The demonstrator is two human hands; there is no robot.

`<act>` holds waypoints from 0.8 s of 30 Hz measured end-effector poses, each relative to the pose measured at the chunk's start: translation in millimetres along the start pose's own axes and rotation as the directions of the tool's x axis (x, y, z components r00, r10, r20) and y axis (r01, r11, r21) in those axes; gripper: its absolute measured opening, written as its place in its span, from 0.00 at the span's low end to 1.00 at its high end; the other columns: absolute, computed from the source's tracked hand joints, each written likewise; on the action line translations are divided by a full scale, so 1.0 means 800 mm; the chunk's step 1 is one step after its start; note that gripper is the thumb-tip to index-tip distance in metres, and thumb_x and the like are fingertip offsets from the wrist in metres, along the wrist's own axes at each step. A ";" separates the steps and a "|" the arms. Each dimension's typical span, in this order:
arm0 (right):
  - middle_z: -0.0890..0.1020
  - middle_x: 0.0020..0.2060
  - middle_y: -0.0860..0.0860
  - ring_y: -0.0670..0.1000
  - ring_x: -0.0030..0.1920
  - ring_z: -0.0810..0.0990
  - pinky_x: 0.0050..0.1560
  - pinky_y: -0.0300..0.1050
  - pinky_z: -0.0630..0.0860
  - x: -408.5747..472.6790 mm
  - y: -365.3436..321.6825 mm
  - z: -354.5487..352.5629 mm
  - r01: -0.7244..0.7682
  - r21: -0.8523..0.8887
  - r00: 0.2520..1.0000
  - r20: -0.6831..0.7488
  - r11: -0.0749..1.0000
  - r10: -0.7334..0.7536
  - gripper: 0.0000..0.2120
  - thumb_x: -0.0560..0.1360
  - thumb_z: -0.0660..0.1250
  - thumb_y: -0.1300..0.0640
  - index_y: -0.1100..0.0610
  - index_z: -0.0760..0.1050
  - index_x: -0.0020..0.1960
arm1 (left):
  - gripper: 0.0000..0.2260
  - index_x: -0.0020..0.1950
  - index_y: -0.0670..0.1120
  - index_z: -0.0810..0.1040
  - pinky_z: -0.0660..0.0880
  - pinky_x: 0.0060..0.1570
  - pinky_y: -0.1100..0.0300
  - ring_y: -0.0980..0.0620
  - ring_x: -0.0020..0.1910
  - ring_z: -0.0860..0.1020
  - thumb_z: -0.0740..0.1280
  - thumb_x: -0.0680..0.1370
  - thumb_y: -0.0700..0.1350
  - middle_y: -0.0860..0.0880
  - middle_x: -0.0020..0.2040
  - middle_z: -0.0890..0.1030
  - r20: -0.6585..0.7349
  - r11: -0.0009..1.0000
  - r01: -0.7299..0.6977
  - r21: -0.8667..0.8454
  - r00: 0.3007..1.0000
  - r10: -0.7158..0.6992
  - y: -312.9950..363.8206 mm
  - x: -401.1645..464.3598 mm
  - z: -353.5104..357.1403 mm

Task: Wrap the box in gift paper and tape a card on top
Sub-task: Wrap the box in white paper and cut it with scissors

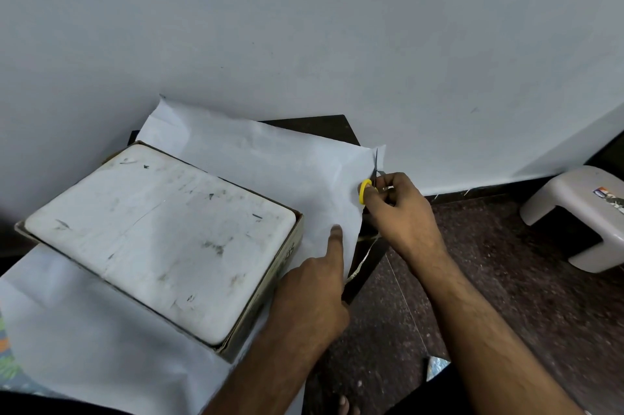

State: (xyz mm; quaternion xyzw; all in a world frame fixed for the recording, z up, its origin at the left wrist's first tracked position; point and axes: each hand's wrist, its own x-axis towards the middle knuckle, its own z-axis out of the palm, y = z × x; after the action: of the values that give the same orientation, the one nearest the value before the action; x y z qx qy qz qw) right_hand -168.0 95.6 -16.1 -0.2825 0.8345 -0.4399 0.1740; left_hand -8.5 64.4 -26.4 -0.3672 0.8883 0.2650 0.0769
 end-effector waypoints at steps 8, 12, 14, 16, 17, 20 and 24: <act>0.83 0.38 0.51 0.48 0.40 0.82 0.38 0.44 0.75 0.004 0.003 -0.003 0.061 -0.025 0.998 -0.001 0.998 -0.061 0.30 0.79 0.68 0.47 0.53 0.57 0.73 | 0.48 0.82 0.53 0.34 0.77 0.46 0.56 0.53 0.42 0.75 0.70 0.79 0.45 0.46 0.53 0.81 0.025 1.000 0.008 -0.003 1.000 -0.008 0.001 0.000 0.000; 0.81 0.35 0.52 0.51 0.35 0.78 0.37 0.46 0.74 0.007 0.007 0.000 0.108 -0.084 0.994 0.021 0.991 -0.107 0.15 0.79 0.65 0.44 0.56 0.74 0.45 | 0.49 0.82 0.53 0.33 0.74 0.42 0.57 0.53 0.41 0.74 0.71 0.79 0.45 0.47 0.50 0.80 0.019 1.000 0.005 0.001 1.000 -0.005 0.000 0.000 -0.001; 0.78 0.33 0.52 0.50 0.33 0.74 0.35 0.45 0.70 0.008 0.009 0.001 0.110 -0.087 0.994 0.010 0.990 -0.110 0.17 0.79 0.65 0.45 0.56 0.70 0.39 | 0.49 0.82 0.53 0.33 0.73 0.41 0.58 0.53 0.41 0.74 0.71 0.79 0.45 0.49 0.47 0.77 0.016 1.000 0.006 -0.006 1.000 -0.006 0.001 0.000 -0.001; 0.78 0.32 0.52 0.51 0.33 0.73 0.34 0.45 0.69 0.008 0.008 0.001 0.116 -0.099 0.993 0.000 0.988 -0.117 0.18 0.79 0.65 0.45 0.56 0.69 0.38 | 0.48 0.82 0.54 0.34 0.73 0.42 0.58 0.53 0.41 0.73 0.70 0.79 0.46 0.49 0.46 0.75 0.010 1.000 0.009 -0.006 1.000 -0.009 0.000 0.000 -0.001; 0.78 0.32 0.52 0.51 0.33 0.74 0.35 0.46 0.70 0.009 0.008 0.001 0.117 -0.095 0.993 -0.004 0.989 -0.118 0.18 0.79 0.65 0.45 0.57 0.69 0.39 | 0.48 0.82 0.54 0.34 0.72 0.42 0.58 0.53 0.41 0.73 0.70 0.79 0.46 0.49 0.45 0.74 0.004 1.000 0.008 -0.003 1.000 -0.008 0.000 0.000 0.000; 0.82 0.37 0.51 0.53 0.38 0.80 0.40 0.50 0.77 0.009 0.008 0.001 0.092 -0.062 0.996 -0.008 0.994 -0.093 0.16 0.78 0.65 0.42 0.56 0.74 0.44 | 0.48 0.82 0.54 0.34 0.72 0.40 0.57 0.53 0.40 0.74 0.70 0.78 0.46 0.51 0.42 0.72 -0.003 1.000 0.000 0.023 1.000 0.000 -0.002 0.001 0.001; 0.80 0.35 0.52 0.52 0.36 0.77 0.35 0.46 0.72 0.009 0.008 0.001 0.110 -0.087 0.994 -0.014 0.990 -0.111 0.16 0.79 0.65 0.44 0.56 0.73 0.41 | 0.48 0.82 0.53 0.34 0.71 0.39 0.57 0.53 0.39 0.73 0.71 0.79 0.46 0.51 0.40 0.71 0.007 1.000 -0.010 0.021 1.000 0.010 -0.003 -0.001 0.000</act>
State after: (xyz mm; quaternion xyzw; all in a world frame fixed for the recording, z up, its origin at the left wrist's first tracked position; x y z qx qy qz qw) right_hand -175.3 93.8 -22.1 -0.3313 0.8374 -0.4151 0.1293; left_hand -6.5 63.8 -27.3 -0.3609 0.8926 0.2575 0.0823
